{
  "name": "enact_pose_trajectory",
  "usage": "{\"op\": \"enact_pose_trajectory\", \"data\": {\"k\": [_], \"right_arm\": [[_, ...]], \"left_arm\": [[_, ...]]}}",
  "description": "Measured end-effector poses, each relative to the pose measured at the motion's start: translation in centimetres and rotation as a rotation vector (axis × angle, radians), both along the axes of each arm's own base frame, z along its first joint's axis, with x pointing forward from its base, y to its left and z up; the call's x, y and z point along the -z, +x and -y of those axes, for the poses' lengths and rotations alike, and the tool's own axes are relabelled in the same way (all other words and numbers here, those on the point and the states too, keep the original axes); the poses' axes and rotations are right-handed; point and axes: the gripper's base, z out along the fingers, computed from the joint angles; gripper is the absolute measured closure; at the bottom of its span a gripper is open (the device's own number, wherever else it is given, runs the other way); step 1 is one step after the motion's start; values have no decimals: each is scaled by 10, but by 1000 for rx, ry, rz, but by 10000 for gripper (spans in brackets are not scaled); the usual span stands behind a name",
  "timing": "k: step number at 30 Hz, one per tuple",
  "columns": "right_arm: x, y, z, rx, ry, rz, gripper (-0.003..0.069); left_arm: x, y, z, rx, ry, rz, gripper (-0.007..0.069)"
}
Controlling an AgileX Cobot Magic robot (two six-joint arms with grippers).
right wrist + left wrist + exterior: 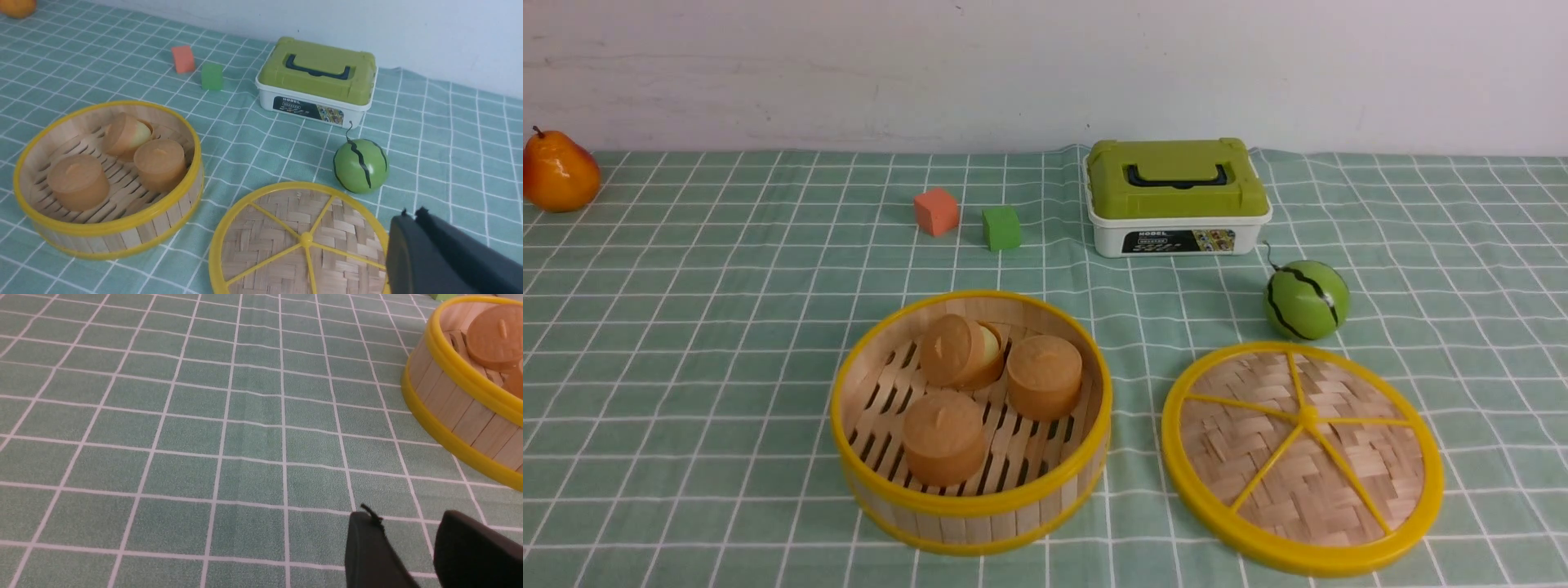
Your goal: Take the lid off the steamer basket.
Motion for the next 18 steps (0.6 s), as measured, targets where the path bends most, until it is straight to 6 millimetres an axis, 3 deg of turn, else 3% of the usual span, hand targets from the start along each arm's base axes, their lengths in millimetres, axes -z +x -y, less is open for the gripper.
{"op": "enact_pose_trajectory", "data": {"k": [7, 18], "right_arm": [[1, -18, 7, 11, -31, 35, 681], [6, -20, 8, 11, -60, -12, 672]], "left_arm": [[0, 0, 0, 0, 0, 0, 386], [0, 0, 0, 0, 0, 0, 386]]}}
